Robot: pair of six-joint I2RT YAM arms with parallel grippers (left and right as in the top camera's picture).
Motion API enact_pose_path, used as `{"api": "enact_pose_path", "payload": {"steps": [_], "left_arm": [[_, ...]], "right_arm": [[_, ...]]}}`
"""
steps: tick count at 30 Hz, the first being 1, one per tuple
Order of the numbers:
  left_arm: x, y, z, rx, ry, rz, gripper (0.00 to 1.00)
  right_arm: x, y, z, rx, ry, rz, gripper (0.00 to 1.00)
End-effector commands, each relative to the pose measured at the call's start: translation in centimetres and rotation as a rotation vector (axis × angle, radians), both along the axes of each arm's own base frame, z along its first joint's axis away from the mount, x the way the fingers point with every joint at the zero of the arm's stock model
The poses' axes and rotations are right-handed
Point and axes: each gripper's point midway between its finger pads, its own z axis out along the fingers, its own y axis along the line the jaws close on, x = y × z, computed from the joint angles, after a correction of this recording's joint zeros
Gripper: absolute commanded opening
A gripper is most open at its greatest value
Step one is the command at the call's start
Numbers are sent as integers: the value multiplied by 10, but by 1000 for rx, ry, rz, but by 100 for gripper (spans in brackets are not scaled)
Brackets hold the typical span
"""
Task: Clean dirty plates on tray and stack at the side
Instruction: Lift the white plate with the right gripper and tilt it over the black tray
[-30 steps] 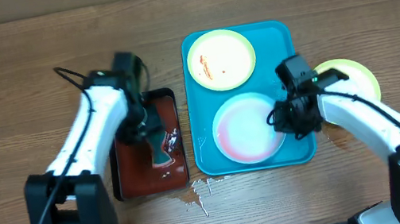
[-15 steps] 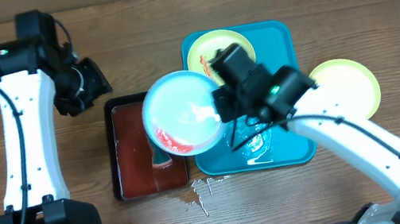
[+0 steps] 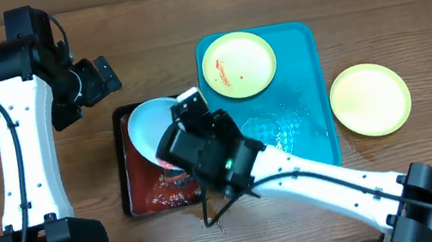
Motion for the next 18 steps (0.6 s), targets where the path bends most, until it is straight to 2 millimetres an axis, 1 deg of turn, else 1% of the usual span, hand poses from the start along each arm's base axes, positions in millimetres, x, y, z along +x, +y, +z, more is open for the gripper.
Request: {"api": "enact_pose_path", "payload": {"steps": [1,9,16,18], "left_arm": [[0,4,10,23,-30,-1,100],[1,4,10,23,-32,-2,100],[1,4,10,23,-32,-1,100],[1,4,10,23,-32,-1,100]], "right_arm": [[4,-8,39,-41,-194,-85,4],[-21,2,63,-112,-346,-77,4],[-43,10,80,-142,-451,-71,4],[-48,14,82,-168,-458,-44,4]]}}
